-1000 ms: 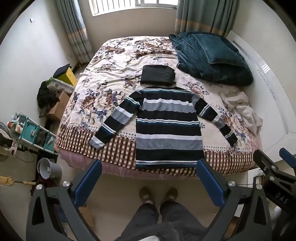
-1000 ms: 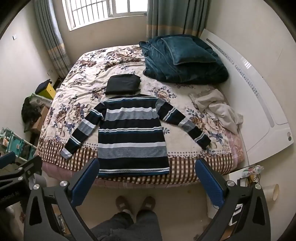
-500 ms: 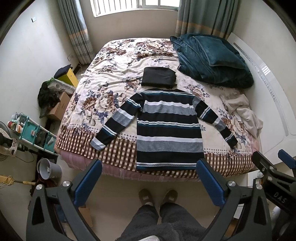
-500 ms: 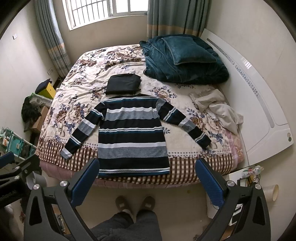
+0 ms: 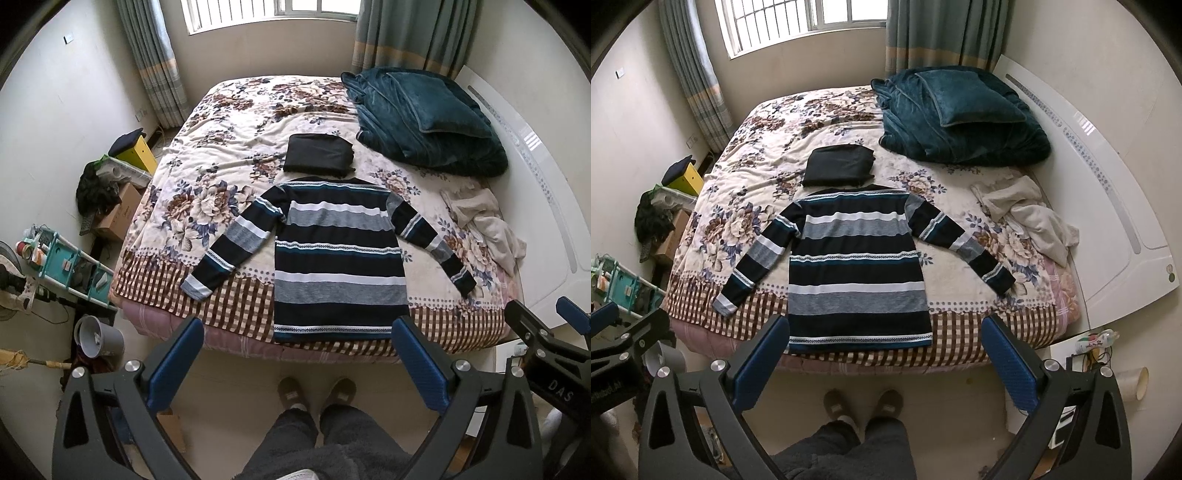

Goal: Fold small clothes

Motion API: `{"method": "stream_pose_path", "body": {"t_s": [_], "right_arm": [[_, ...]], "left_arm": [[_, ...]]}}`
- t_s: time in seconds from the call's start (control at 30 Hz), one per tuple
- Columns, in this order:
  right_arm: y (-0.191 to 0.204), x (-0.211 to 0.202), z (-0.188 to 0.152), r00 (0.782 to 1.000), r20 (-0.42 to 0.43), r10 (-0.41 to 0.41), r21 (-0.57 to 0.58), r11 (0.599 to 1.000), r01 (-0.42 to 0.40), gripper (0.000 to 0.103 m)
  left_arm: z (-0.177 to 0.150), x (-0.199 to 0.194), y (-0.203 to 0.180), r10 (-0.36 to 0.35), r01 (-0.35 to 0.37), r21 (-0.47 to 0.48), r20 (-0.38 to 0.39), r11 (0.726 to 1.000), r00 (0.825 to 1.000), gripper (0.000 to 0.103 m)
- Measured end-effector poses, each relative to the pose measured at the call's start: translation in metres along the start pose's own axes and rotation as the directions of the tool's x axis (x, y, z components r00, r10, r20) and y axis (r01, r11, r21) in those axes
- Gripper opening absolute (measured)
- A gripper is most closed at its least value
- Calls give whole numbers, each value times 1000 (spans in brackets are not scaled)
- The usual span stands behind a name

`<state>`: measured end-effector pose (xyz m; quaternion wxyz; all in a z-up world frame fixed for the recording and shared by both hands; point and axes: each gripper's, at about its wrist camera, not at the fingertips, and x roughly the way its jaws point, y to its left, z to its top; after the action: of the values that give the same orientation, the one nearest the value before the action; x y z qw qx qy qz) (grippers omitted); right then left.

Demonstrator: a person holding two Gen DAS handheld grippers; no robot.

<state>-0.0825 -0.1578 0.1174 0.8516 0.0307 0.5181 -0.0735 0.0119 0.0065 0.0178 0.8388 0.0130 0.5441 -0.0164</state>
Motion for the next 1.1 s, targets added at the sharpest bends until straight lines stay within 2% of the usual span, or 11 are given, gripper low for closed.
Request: {"method": "stream_pose_path", "body": {"t_s": [0.63, 0.73, 1.1], "right_arm": [[6, -1, -1, 1000, 1, -2, 4, 1000, 2, 103], [-2, 10, 12, 1000, 3, -5, 0, 1000, 5, 103], [-6, 11, 17, 1000, 4, -10, -11, 1000, 10, 103]], "left_arm": [[2, -3, 4, -3, 3, -3, -2, 1000, 1000, 103], [2, -3, 3, -1, 1, -2, 1, 1000, 1000, 103], [2, -3, 4, -2, 2, -4, -1, 1000, 1000, 103]]}}
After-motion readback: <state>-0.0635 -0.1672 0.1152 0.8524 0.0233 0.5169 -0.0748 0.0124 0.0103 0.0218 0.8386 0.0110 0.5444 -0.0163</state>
